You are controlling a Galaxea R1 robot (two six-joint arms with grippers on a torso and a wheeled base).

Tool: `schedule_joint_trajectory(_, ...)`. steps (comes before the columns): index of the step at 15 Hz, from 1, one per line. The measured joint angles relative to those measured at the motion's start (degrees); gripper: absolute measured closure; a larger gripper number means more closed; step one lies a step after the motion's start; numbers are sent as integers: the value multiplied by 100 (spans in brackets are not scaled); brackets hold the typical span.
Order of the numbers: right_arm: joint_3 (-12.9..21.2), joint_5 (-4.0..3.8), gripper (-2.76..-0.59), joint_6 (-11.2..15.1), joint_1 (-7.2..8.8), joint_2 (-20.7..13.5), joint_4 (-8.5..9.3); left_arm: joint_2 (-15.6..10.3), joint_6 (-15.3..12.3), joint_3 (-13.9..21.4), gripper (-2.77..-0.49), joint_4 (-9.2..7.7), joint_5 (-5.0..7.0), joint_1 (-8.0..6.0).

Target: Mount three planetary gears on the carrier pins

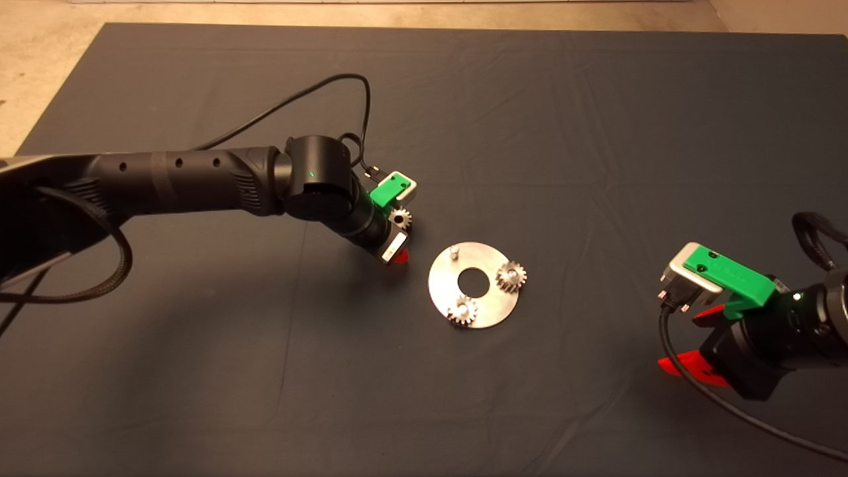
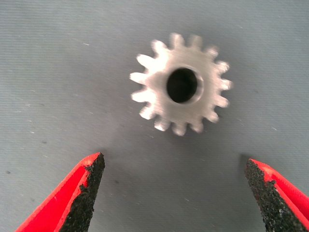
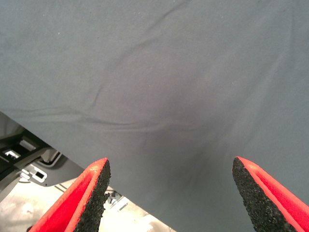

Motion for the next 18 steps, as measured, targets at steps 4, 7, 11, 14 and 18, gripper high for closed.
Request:
schedule_joint_trajectory(4,0,0,-186,-6,2,2,74,-45,119,-4,-204,-5,-210,0)
schedule_joint_trajectory(7,-1,-17,-186,-9,2,57,103,-210,130,-21,-204,-2,-549,0)
schedule_joint_trajectory(11,1,-15,-186,-6,2,215,107,-316,130,-110,-204,-3,-899,0)
schedule_joint_trajectory(14,-1,-20,-186,-7,4,223,204,-330,130,-203,-204,-4,-1201,0)
schedule_joint_trajectory(18,1,-16,-186,-6,34,335,240,-330,127,-288,-204,-2,-1381,0)
